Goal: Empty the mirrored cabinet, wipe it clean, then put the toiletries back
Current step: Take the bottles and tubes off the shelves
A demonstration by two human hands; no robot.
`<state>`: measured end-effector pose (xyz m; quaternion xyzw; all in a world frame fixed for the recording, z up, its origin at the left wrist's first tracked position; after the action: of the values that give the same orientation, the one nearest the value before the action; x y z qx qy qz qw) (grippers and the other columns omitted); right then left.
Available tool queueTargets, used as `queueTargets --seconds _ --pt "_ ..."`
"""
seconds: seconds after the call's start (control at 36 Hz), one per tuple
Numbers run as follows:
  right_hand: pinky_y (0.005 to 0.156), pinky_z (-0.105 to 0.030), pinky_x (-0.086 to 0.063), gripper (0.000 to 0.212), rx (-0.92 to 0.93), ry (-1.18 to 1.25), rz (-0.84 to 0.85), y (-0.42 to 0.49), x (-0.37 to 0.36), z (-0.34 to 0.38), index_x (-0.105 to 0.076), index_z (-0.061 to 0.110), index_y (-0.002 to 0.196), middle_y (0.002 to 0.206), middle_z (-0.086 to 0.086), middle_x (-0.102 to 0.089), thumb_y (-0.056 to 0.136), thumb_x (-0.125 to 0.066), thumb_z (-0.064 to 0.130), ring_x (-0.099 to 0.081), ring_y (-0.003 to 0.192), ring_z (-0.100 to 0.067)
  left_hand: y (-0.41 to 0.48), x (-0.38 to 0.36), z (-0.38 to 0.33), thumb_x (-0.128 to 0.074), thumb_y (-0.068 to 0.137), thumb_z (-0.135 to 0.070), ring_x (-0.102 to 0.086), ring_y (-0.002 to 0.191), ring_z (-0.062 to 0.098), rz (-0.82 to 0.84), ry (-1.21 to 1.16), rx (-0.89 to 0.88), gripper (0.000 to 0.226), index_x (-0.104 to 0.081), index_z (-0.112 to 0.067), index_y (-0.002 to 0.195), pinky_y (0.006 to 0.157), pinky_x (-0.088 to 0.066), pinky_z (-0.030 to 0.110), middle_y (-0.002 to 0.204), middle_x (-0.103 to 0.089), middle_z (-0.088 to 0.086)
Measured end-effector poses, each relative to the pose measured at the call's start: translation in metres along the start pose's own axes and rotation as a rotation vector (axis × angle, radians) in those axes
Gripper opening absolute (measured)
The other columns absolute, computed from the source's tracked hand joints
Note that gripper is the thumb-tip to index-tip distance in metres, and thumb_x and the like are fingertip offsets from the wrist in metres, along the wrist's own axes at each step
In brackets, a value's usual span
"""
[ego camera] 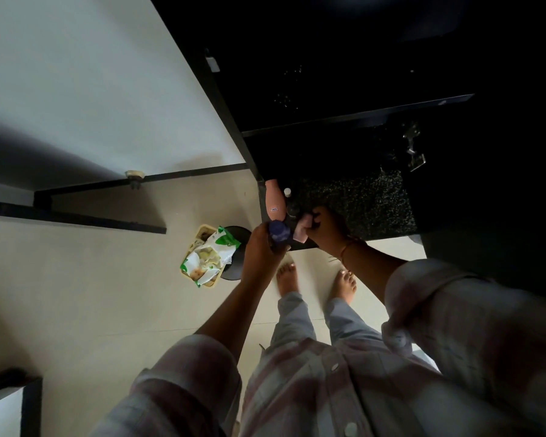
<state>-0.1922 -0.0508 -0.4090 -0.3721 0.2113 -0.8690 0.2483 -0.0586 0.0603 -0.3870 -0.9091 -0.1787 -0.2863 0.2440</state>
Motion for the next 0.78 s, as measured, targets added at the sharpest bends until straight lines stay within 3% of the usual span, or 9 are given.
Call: queueTargets --seconds 0.14,0.25,0.39,0.56,0.64,0.78 --pt "0.091 -0.039 -0.047 0.047 0.025 -0.018 0.002 -0.005 0.008 0.005 -0.055 0.001 0.123 0.115 -0.021 -0.062 0.081 -0.072 0.014 -0.058 0.108 -0.034 -0.003 0.007 -0.006 -0.080 0.073 -0.030 -0.061 0.085 0.007 -0.001 -0.002 -0.023 0.044 -0.055 -0.022 0.108 0.068 -0.047 0.015 0.098 -0.065 -0.006" --pt "0.088 -0.034 -0.044 0.048 0.044 -0.016 0.018 -0.008 0.013 0.008 -0.054 -0.001 0.124 0.116 -0.021 -0.061 0.081 -0.072 0.010 -0.058 0.108 -0.033 -0.004 0.013 -0.011 -0.082 0.071 -0.029 -0.061 0.089 0.007 0.010 -0.021 -0.026 0.049 -0.055 -0.021 0.111 0.072 -0.048 0.017 0.101 -0.065 -0.007" --pt "0.090 -0.042 -0.048 0.047 0.069 -0.004 -0.010 -0.012 0.014 0.009 -0.057 -0.001 0.119 0.114 -0.022 -0.062 0.077 -0.075 0.009 -0.058 0.106 -0.036 -0.004 0.015 -0.014 -0.081 0.071 -0.033 -0.062 0.087 0.008 0.005 -0.024 -0.017 0.046 -0.056 -0.022 0.109 0.071 -0.052 0.022 0.099 -0.065 -0.006" --pt "0.095 -0.042 -0.048 0.057 0.061 0.006 0.013 -0.012 0.013 0.007 -0.052 0.003 0.128 0.122 -0.020 -0.059 0.077 -0.076 0.009 -0.057 0.113 -0.035 -0.005 0.017 -0.018 -0.083 0.071 -0.027 -0.061 0.093 0.008 0.022 -0.022 -0.011 0.054 -0.054 -0.019 0.116 0.074 -0.047 0.016 0.107 -0.064 -0.004" --pt "0.092 -0.040 -0.047 0.051 0.077 -0.016 -0.001 -0.015 0.015 0.009 -0.055 0.000 0.124 0.118 -0.021 -0.059 0.078 -0.075 0.010 -0.057 0.109 -0.034 -0.005 0.019 -0.025 -0.081 0.072 -0.024 -0.060 0.090 0.008 0.020 -0.021 -0.008 0.050 -0.055 -0.018 0.114 0.071 -0.043 0.011 0.105 -0.064 -0.003" --pt "0.089 -0.047 -0.049 0.043 0.090 -0.014 -0.010 -0.020 0.018 0.010 -0.058 -0.002 0.116 0.112 -0.022 -0.060 0.077 -0.074 0.010 -0.058 0.104 -0.035 -0.008 0.024 -0.033 -0.081 0.072 -0.024 -0.061 0.090 0.013 0.026 -0.018 -0.004 0.046 -0.057 -0.017 0.111 0.072 -0.045 0.017 0.102 -0.064 -0.002"
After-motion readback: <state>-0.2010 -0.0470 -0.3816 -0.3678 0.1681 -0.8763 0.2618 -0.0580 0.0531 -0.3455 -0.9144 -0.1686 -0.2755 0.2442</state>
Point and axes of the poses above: each hand's wrist, its own y-axis towards the middle knuckle, its own x-axis out of the back of the hand, z = x × y, the point moved 1 cm from there along y, towards the middle knuckle
